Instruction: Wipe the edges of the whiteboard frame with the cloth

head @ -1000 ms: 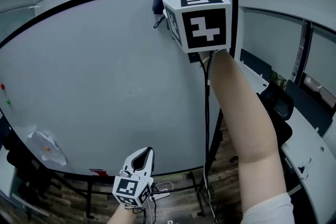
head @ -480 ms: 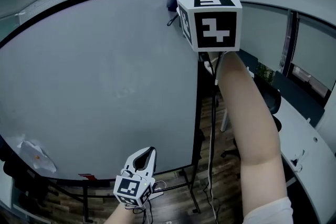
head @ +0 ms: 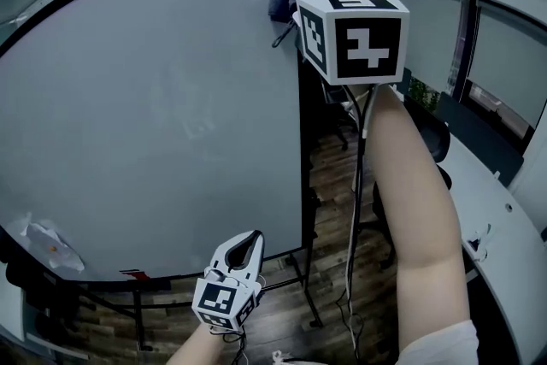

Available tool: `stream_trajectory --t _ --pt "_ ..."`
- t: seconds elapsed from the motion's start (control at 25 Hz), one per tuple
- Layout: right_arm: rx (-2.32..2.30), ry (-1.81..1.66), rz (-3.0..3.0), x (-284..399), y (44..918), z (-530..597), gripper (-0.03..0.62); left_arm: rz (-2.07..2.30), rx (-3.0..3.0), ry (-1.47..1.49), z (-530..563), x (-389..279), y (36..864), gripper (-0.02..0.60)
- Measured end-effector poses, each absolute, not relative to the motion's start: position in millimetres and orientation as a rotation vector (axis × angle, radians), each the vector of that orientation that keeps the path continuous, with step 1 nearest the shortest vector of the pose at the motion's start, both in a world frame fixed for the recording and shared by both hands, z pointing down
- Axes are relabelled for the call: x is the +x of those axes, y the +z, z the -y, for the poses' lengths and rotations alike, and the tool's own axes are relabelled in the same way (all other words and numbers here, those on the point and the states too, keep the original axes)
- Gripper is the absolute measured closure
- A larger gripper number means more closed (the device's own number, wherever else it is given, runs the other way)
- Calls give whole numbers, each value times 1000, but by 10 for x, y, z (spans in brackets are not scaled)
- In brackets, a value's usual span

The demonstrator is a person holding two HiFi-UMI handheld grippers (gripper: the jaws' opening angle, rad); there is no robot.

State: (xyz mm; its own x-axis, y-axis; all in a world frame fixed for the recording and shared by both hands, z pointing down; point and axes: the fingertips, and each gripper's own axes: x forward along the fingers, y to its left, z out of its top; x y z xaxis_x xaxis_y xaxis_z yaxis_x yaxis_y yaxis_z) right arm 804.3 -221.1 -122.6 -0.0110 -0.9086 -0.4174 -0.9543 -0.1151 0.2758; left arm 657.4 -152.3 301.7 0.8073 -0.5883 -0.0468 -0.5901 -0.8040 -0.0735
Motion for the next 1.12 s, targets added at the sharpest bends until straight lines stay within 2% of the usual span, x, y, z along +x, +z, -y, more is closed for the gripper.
stream_trajectory --t 1.12 --pt "-2254 507 -2207 8086 1096 2222 526 -900 -3009 64 1303 6788 3495 561"
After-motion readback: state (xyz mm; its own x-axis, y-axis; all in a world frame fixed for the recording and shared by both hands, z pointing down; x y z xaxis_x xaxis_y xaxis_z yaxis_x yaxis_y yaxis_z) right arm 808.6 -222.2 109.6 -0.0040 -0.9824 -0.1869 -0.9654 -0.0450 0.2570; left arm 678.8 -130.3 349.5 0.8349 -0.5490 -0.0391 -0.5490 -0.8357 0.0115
